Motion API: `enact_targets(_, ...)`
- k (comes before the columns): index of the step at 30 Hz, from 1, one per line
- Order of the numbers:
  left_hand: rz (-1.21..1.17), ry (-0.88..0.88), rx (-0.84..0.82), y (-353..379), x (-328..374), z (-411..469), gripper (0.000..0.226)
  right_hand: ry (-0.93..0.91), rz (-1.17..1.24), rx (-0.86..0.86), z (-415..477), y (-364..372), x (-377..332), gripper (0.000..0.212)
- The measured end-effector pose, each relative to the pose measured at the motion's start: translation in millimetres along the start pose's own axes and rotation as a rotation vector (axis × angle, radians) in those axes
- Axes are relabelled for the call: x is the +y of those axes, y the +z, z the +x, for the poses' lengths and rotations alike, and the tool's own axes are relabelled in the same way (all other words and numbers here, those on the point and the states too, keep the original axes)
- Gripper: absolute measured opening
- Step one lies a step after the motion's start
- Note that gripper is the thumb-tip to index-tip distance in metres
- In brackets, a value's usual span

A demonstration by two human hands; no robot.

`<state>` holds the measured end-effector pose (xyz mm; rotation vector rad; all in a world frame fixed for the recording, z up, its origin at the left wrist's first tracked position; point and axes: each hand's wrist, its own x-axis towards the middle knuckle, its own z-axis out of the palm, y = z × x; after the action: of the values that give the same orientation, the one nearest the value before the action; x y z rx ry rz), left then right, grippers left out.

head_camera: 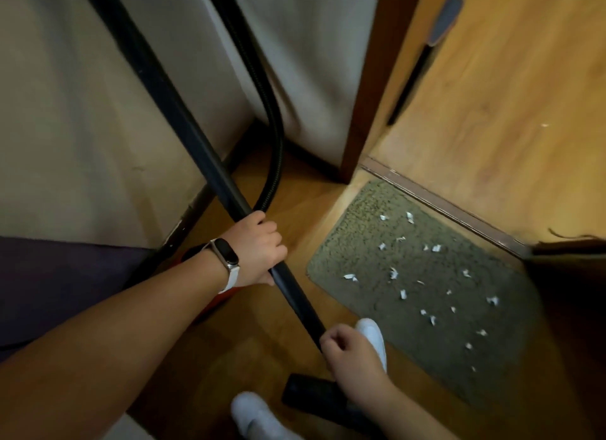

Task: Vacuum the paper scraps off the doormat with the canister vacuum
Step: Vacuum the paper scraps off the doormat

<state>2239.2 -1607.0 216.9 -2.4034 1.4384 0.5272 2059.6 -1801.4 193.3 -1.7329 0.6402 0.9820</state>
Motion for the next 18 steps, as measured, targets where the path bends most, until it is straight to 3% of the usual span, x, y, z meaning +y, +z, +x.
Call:
enact_targets(3, -0.007, -0.043, 0.055, -20, 6, 19, 0.041, 0.06, 0.171, -0.025, -14, -7, -8, 0.016)
enact_targets(6, -0.001, -0.096, 0.135, -32, 18, 50, 0.042, 0.177, 0.493, 0.023, -10, -8, -16, 0.016)
enact_targets(11, -0.065, -0.196, 0.237, -42, 57, 88, 0.048, 0.276, 1.015, 0.315, 18, -27, -19, 0.032)
enact_targets(18, -0.132, -0.204, 0.254, -62, 107, 109, 0.04, 0.233, 1.464, 0.617, 30, -74, -14, 0.034)
